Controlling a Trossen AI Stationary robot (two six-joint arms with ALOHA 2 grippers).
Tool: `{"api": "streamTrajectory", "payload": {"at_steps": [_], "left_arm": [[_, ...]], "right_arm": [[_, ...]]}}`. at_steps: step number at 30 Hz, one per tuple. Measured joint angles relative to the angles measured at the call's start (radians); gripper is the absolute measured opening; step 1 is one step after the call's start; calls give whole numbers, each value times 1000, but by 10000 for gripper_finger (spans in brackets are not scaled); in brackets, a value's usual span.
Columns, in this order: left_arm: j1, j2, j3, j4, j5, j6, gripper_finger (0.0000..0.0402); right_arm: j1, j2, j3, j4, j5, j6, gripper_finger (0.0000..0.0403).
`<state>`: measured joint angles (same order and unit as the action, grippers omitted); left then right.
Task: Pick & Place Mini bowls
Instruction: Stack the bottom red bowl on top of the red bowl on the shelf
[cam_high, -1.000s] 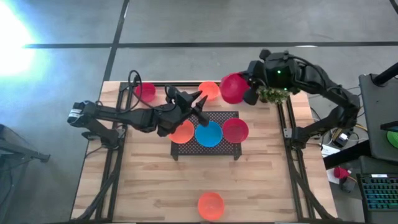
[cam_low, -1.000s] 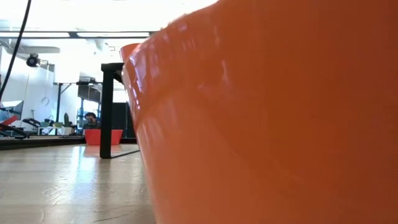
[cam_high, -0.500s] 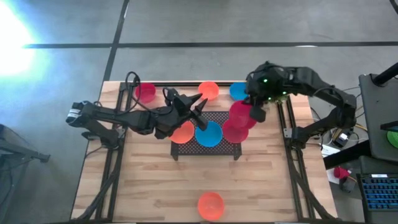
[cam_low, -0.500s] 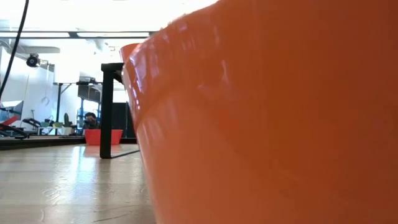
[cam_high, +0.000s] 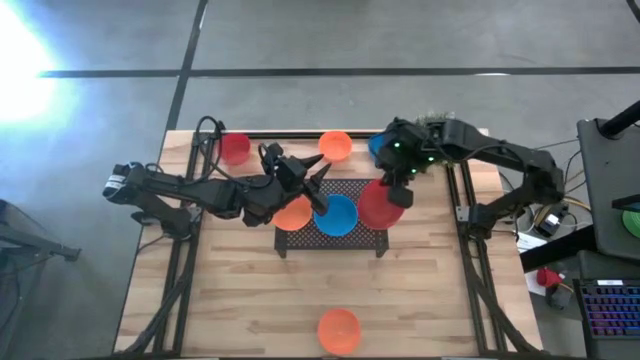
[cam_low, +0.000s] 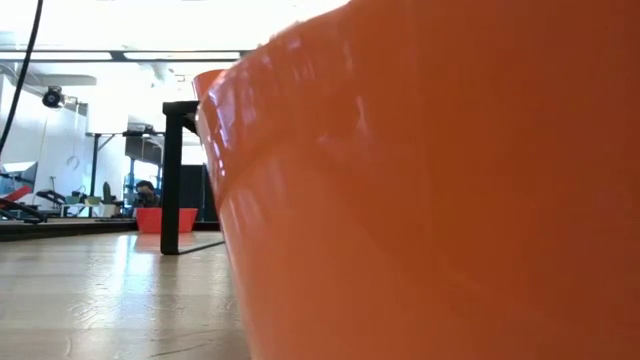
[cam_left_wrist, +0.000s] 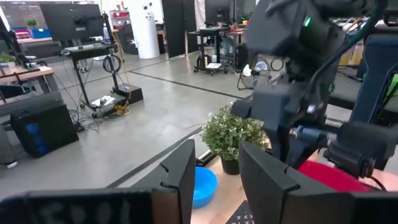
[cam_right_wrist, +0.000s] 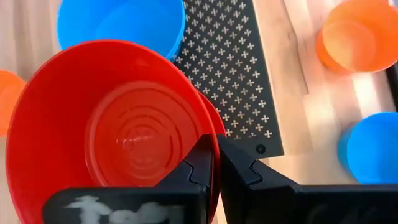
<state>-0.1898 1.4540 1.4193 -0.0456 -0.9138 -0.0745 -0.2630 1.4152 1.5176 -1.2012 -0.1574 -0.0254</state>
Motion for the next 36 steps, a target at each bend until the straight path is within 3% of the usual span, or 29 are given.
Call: {"api": "streamTrajectory", "payload": {"at_steps": [16,36], "left_arm": [[-5,0,3,0,0,0,100],[-6,0,3,0,0,0,100]], "right_arm": [[-4,94,-2,-51,2,-30,13],[-3,106,-3,-48,0,-23,13]]}}
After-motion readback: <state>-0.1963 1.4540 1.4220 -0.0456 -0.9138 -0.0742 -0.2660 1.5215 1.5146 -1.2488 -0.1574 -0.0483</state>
